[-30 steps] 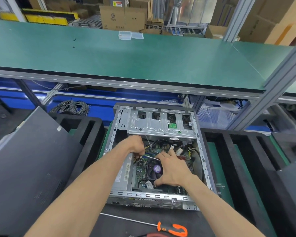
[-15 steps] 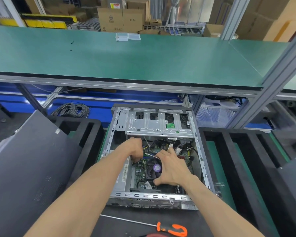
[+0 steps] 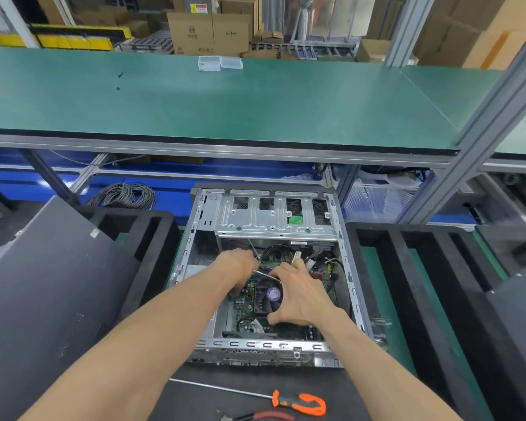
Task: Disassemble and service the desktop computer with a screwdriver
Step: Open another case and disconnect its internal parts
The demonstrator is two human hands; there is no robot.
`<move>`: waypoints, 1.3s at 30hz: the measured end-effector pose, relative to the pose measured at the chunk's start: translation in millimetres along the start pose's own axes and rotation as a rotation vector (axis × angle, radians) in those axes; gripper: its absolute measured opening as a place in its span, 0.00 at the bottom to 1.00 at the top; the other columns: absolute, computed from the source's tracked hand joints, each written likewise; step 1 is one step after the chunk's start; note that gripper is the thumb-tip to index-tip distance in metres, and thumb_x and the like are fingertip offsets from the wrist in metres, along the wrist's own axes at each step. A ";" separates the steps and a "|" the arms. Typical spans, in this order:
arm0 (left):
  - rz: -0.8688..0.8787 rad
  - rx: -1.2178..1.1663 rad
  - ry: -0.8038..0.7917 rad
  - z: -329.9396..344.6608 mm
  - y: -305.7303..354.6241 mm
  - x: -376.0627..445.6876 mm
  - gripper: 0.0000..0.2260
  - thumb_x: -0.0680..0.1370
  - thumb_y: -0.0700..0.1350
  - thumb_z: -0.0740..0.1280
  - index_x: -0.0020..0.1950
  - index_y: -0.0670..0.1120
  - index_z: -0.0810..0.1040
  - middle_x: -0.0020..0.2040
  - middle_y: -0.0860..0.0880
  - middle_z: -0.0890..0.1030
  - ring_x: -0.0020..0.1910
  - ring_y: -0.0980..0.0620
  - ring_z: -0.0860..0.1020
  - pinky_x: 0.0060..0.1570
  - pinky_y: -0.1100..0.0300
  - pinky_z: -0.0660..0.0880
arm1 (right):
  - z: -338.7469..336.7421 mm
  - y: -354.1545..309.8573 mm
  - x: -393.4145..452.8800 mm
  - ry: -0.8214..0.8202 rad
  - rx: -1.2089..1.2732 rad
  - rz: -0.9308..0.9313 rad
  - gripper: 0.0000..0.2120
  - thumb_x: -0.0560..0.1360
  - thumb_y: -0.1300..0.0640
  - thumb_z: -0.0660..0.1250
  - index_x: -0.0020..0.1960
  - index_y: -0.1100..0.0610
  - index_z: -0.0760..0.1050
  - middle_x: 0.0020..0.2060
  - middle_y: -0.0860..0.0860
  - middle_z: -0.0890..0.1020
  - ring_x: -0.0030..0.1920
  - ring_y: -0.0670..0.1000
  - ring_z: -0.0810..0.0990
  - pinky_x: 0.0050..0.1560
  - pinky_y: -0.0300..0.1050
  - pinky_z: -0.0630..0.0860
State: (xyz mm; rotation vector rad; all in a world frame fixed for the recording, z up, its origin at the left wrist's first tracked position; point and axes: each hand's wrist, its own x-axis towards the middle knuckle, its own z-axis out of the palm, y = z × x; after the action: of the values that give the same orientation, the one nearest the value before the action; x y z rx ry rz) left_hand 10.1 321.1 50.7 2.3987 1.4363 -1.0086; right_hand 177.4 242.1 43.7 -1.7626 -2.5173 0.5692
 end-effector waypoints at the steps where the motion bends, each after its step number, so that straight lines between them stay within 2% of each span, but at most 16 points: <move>1: 0.020 0.010 0.008 0.4 1.9 0.1 0.31 0.68 0.49 0.81 0.67 0.47 0.73 0.63 0.45 0.72 0.61 0.43 0.75 0.57 0.49 0.77 | 0.4 1.0 -0.2 0.001 0.005 -0.001 0.45 0.56 0.34 0.73 0.68 0.49 0.68 0.59 0.42 0.71 0.60 0.47 0.62 0.41 0.50 0.76; 7: 0.096 0.069 0.027 -0.2 7.2 1.1 0.25 0.71 0.45 0.78 0.65 0.45 0.75 0.61 0.44 0.74 0.60 0.43 0.76 0.48 0.53 0.73 | 1.9 5.2 -1.2 0.015 0.019 -0.004 0.44 0.55 0.33 0.72 0.67 0.49 0.69 0.57 0.41 0.72 0.59 0.47 0.62 0.39 0.48 0.72; 13: 0.130 0.136 -0.012 -2.4 11.2 3.5 0.24 0.72 0.42 0.76 0.66 0.44 0.74 0.63 0.42 0.73 0.62 0.42 0.75 0.54 0.50 0.75 | 2.2 7.3 -2.6 0.001 0.017 -0.010 0.45 0.55 0.33 0.72 0.68 0.49 0.68 0.58 0.41 0.72 0.60 0.46 0.61 0.42 0.50 0.72; 18: 0.149 0.120 -0.025 -2.2 11.9 5.3 0.21 0.74 0.40 0.74 0.65 0.43 0.73 0.63 0.42 0.72 0.60 0.43 0.75 0.52 0.52 0.74 | 0.9 7.1 -3.0 -0.012 0.006 0.000 0.44 0.56 0.34 0.73 0.68 0.50 0.69 0.59 0.41 0.72 0.60 0.47 0.62 0.44 0.52 0.75; 25: 0.169 0.127 -0.001 -2.0 10.0 6.7 0.17 0.74 0.40 0.72 0.62 0.44 0.74 0.59 0.43 0.73 0.46 0.47 0.71 0.44 0.55 0.72 | 0.7 7.4 -3.1 -0.015 0.006 0.001 0.44 0.55 0.33 0.73 0.67 0.49 0.69 0.58 0.41 0.72 0.60 0.47 0.63 0.45 0.53 0.76; 28: 0.165 0.101 0.007 -0.6 8.1 7.8 0.18 0.74 0.41 0.73 0.61 0.45 0.74 0.57 0.44 0.73 0.45 0.48 0.71 0.43 0.56 0.71 | 1.2 7.7 -2.5 -0.010 0.010 0.000 0.43 0.55 0.33 0.73 0.66 0.49 0.69 0.57 0.41 0.72 0.60 0.47 0.63 0.44 0.53 0.76; 32: 0.150 0.059 0.034 -4.0 3.6 4.1 0.14 0.73 0.42 0.74 0.47 0.48 0.69 0.48 0.48 0.72 0.39 0.51 0.72 0.41 0.56 0.72 | 2.6 8.6 -2.2 0.006 0.005 -0.001 0.39 0.55 0.33 0.72 0.61 0.49 0.69 0.54 0.40 0.70 0.58 0.47 0.63 0.40 0.50 0.73; 36: 0.164 0.085 0.055 -6.6 2.2 -2.6 0.15 0.71 0.45 0.76 0.49 0.47 0.72 0.51 0.46 0.74 0.42 0.48 0.73 0.40 0.56 0.71 | 3.4 7.6 -0.8 -0.002 0.006 -0.005 0.40 0.54 0.32 0.71 0.61 0.49 0.68 0.50 0.38 0.65 0.57 0.47 0.62 0.39 0.50 0.75; 39: 0.138 0.033 0.077 -8.8 1.6 -7.0 0.12 0.71 0.44 0.76 0.46 0.45 0.74 0.48 0.47 0.76 0.38 0.48 0.75 0.35 0.57 0.71 | 2.1 7.1 -1.7 0.003 0.008 0.000 0.41 0.53 0.32 0.71 0.61 0.49 0.68 0.51 0.38 0.65 0.56 0.46 0.60 0.38 0.49 0.74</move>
State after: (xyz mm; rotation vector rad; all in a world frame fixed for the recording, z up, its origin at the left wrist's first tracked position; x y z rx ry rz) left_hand 13.3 319.2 61.5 2.5463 1.2661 -0.9237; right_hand 184.0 242.1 39.9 -1.7592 -2.5093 0.5755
